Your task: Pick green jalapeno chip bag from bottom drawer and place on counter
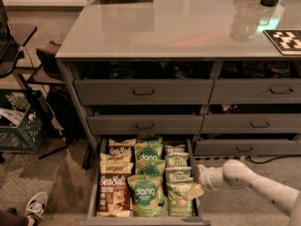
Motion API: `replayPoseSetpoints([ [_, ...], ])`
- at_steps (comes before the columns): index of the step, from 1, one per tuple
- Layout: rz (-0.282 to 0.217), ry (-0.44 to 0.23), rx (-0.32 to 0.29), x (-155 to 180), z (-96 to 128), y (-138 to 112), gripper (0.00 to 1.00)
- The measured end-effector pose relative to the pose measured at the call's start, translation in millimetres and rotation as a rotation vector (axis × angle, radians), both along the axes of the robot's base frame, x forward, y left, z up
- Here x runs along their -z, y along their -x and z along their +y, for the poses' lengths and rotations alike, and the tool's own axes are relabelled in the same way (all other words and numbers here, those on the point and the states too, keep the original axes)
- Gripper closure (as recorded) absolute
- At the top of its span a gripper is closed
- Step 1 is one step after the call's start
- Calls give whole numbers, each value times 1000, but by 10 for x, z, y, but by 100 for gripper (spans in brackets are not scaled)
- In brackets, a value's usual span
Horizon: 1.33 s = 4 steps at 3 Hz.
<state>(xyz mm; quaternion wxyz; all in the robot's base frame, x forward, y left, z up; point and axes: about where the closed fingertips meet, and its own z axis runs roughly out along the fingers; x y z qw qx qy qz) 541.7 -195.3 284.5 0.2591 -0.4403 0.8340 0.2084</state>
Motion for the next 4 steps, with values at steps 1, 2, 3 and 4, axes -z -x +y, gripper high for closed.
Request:
replayPoseSetpoints([
  [1, 178, 36, -14, 202, -43, 185, 0],
  [2, 200, 40, -14, 233, -51, 237, 0],
  [3, 218, 30, -19, 314, -26, 244, 0],
  [4, 262, 11, -36, 626, 64, 225, 0],
])
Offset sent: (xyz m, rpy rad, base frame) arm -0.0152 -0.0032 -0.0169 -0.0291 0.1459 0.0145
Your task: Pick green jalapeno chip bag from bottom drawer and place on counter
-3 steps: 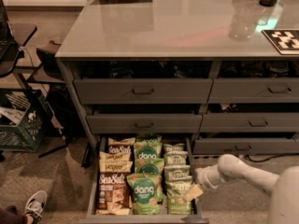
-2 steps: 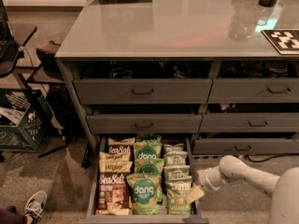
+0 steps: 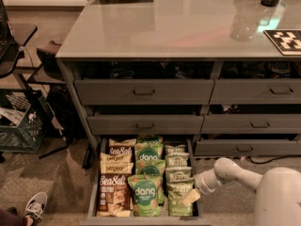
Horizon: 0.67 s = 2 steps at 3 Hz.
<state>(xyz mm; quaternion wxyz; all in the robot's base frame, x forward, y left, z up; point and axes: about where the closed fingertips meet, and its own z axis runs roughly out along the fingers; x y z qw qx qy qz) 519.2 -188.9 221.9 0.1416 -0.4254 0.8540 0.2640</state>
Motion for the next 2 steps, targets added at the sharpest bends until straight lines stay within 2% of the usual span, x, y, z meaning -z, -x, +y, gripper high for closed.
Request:
replayPoseSetpoints([
  [1, 35, -9, -7, 286, 90, -3, 0],
  [2, 36, -8, -7, 237, 90, -2, 0],
])
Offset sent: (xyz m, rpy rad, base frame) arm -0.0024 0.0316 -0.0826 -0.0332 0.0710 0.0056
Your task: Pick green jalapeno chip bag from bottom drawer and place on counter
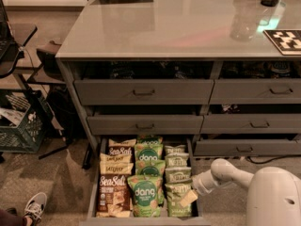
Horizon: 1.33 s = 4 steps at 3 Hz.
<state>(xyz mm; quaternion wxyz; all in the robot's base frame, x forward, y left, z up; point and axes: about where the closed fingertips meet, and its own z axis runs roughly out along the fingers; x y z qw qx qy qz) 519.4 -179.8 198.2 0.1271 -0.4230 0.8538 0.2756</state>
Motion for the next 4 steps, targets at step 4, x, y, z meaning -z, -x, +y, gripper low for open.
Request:
replayPoseSetpoints([
  [4, -150, 109, -25, -240, 508, 31, 0],
])
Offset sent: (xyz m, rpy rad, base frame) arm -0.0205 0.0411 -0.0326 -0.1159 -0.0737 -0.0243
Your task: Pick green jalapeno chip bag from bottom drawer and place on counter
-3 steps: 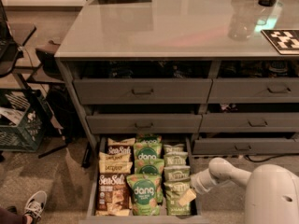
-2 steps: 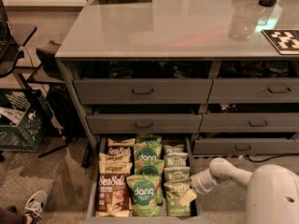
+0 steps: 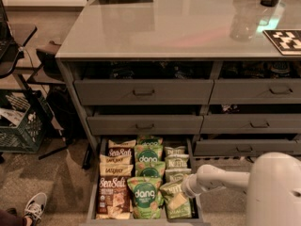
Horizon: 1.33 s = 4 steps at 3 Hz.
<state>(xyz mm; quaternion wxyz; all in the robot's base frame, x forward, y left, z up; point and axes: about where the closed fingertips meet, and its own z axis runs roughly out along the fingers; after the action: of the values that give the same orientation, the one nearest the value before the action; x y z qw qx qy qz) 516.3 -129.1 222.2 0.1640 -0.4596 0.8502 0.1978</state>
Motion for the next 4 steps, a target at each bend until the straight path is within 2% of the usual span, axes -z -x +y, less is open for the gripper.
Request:
replayPoseSetpoints([
  [1, -8, 43, 41, 185, 2, -73, 0],
  [3, 88, 100, 148, 831, -292, -158, 0],
  [4, 88, 101, 148, 770, -292, -157, 19],
])
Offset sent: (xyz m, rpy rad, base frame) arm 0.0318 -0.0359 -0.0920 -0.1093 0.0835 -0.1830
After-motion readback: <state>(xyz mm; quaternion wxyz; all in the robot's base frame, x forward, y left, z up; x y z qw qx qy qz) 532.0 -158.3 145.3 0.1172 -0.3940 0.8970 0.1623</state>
